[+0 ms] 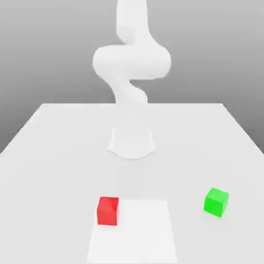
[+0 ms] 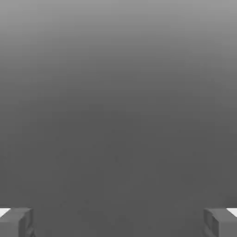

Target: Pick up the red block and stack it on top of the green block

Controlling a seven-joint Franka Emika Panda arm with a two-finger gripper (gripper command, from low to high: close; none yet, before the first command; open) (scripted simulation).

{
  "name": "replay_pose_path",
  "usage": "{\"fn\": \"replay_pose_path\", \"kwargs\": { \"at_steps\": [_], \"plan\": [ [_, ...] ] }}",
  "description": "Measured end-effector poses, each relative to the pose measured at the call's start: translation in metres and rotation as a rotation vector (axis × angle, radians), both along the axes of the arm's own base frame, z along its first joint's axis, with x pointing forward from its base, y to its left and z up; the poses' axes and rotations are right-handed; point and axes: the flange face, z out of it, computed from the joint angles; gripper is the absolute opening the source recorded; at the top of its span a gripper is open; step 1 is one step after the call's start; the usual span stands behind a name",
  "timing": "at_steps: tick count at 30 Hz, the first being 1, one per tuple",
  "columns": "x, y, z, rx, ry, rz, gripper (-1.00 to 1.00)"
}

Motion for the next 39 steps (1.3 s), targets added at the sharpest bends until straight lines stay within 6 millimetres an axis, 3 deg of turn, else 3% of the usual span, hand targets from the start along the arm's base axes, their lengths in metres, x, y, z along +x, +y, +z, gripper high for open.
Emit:
{"fn": "replay_pose_path", "kwargs": {
  "at_steps": [6,12,18,24,30,39],
  "plan": [
    [0.049,-0.006,-0.101,0.096,0.135,-0.277,0.00],
    [0.070,-0.028,-0.205,0.203,0.253,-0.557,0.00],
    [0.066,-0.051,-0.305,0.322,0.359,-0.843,0.00],
    [0.040,-0.065,-0.392,0.452,0.454,-1.131,0.00],
    [0.003,-0.066,-0.457,0.587,0.535,-1.408,0.00],
    [0.006,-0.066,-0.494,0.617,0.533,-1.443,0.00]
  ]
}}
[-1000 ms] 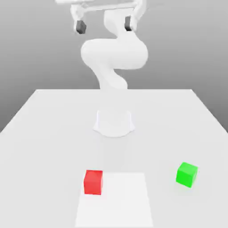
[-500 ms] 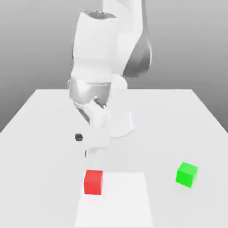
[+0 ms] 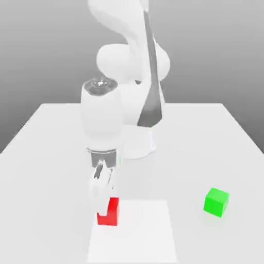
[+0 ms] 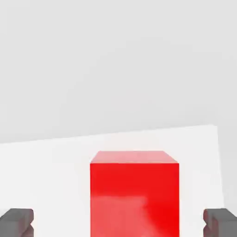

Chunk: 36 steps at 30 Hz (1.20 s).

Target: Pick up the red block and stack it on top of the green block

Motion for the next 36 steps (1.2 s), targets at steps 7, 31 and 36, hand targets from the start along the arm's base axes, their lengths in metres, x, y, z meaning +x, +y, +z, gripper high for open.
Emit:
{"fn": "replay_pose_path", "kwargs": {
  "at_steps": [7,31,36],
  "plan": [
    [-0.006,0.001,-0.033,-0.001,0.012,0.005,-1.00],
    [0.001,0.047,0.037,-0.007,0.013,0.226,-1.00],
    [0.001,0.131,0.047,-0.012,0.012,0.615,-1.00]
  ]
}}
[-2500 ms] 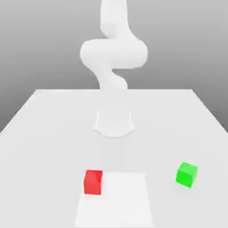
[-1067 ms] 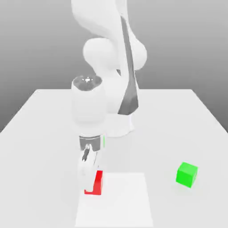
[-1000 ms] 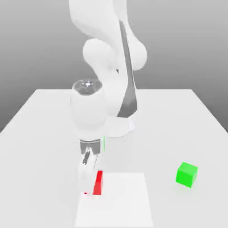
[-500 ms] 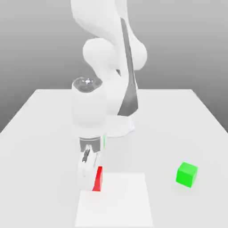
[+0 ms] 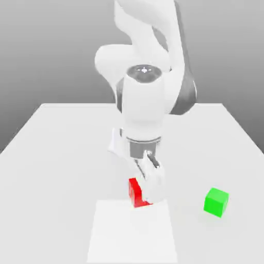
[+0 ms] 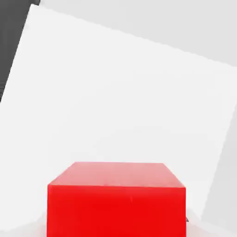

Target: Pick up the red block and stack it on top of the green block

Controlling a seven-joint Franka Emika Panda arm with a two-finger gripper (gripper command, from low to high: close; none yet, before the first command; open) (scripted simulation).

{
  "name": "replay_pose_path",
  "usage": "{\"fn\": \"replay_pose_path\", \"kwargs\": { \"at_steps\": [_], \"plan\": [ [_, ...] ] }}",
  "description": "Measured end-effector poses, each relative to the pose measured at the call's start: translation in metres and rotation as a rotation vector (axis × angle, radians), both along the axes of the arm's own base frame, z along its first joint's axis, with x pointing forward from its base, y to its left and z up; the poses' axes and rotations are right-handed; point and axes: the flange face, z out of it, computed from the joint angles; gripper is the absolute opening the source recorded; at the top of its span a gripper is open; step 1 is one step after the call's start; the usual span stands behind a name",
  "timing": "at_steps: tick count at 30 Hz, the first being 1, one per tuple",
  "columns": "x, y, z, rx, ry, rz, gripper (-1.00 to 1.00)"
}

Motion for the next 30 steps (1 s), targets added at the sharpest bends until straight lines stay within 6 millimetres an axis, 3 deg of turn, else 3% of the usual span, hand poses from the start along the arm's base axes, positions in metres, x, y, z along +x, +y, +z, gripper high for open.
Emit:
{"fn": "replay_pose_path", "kwargs": {
  "at_steps": [5,11,18,27,28,30],
  "plan": [
    [-0.016,0.076,0.010,0.000,0.001,0.372,-1.00],
    [-0.053,0.157,0.019,0.002,0.003,0.791,-1.00],
    [-0.051,0.166,0.003,-0.007,-0.004,0.831,-1.00],
    [-0.057,0.166,-0.041,0.000,0.001,0.838,-1.00],
    [-0.058,0.166,-0.045,0.001,0.002,0.839,1.00],
    [-0.058,0.166,-0.045,0.001,0.002,0.839,1.00]
  ]
}}
